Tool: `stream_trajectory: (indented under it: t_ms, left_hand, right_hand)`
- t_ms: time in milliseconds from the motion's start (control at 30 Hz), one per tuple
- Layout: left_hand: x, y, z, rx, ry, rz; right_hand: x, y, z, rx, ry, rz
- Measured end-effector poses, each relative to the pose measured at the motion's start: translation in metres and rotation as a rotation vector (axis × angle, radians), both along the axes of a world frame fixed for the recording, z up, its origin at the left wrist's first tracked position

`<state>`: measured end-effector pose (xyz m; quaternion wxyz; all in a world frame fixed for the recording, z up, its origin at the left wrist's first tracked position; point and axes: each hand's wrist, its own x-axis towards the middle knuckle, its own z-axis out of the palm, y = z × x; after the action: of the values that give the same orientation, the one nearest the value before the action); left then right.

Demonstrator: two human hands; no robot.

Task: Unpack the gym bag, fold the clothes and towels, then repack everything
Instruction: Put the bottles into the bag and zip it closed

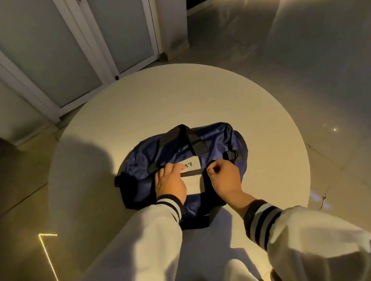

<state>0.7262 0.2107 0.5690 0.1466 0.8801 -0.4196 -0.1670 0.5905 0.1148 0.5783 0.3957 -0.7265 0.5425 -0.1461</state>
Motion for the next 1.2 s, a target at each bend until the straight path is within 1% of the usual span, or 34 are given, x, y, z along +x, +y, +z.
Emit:
stream_trajectory:
  t_ms: [67, 133, 200, 300, 433, 533, 600, 700, 767, 800, 833, 867, 933, 967, 1033, 1100, 1167, 1200]
  left_hand:
    - [-0.032, -0.022, 0.007, -0.049, -0.012, -0.118]
    - [-0.047, -0.037, 0.008, -0.044, -0.021, -0.158]
    - [-0.045, -0.043, 0.003, 0.000, -0.035, -0.123]
    - [-0.034, -0.045, -0.003, 0.039, -0.014, -0.038]
    - [-0.040, -0.048, -0.007, -0.013, 0.019, 0.038]
    - [-0.046, -0.044, -0.005, -0.154, -0.001, 0.085]
    - [-0.047, -0.041, 0.000, -0.177, -0.039, 0.084]
    - [-0.047, -0.037, 0.010, -0.178, -0.077, 0.109]
    - [-0.040, -0.035, 0.003, -0.163, -0.105, 0.119]
    - [-0.035, -0.033, -0.002, -0.141, -0.088, 0.113]
    - [-0.030, -0.031, -0.006, -0.124, -0.052, 0.114]
    - [-0.027, -0.029, -0.006, -0.124, -0.055, 0.108]
    - [-0.027, -0.028, 0.008, -0.155, -0.069, 0.169]
    - [-0.030, -0.029, 0.018, -0.169, -0.079, 0.194]
    - [-0.031, -0.028, 0.033, -0.185, -0.032, 0.243]
    - [-0.026, -0.019, 0.038, -0.166, -0.062, 0.239]
    - [-0.021, -0.005, 0.037, -0.130, -0.096, 0.229]
    - [-0.017, 0.001, 0.033, -0.108, -0.115, 0.214]
  right_hand:
    - [0.000, -0.001, 0.000, -0.030, 0.003, 0.063]
    - [-0.007, -0.013, 0.001, -0.056, 0.013, 0.105]
    - [-0.020, -0.031, 0.005, -0.070, 0.029, 0.079]
    - [-0.044, -0.059, 0.011, -0.084, 0.040, -0.042]
    - [-0.060, -0.072, 0.011, -0.050, 0.081, -0.110]
    - [-0.060, -0.070, 0.012, -0.047, 0.051, -0.133]
    - [-0.060, -0.070, 0.012, -0.069, 0.033, -0.129]
    - [-0.055, -0.067, 0.012, -0.081, 0.065, -0.077]
    - [-0.049, -0.062, 0.009, -0.067, 0.111, -0.035]
    - [-0.046, -0.059, 0.008, -0.069, 0.123, -0.003]
    - [-0.044, -0.056, 0.007, -0.077, 0.118, 0.034]
    - [-0.043, -0.053, 0.006, -0.082, 0.096, 0.071]
    - [-0.039, -0.046, 0.004, -0.066, 0.050, 0.139]
    - [-0.037, -0.043, 0.004, -0.041, 0.039, 0.180]
    - [-0.028, -0.039, 0.005, 0.026, 0.013, 0.270]
    - [-0.014, -0.038, 0.008, 0.071, -0.004, 0.370]
    - [0.000, -0.036, 0.009, 0.031, 0.060, 0.453]
    - [0.007, -0.033, 0.010, -0.051, 0.121, 0.485]
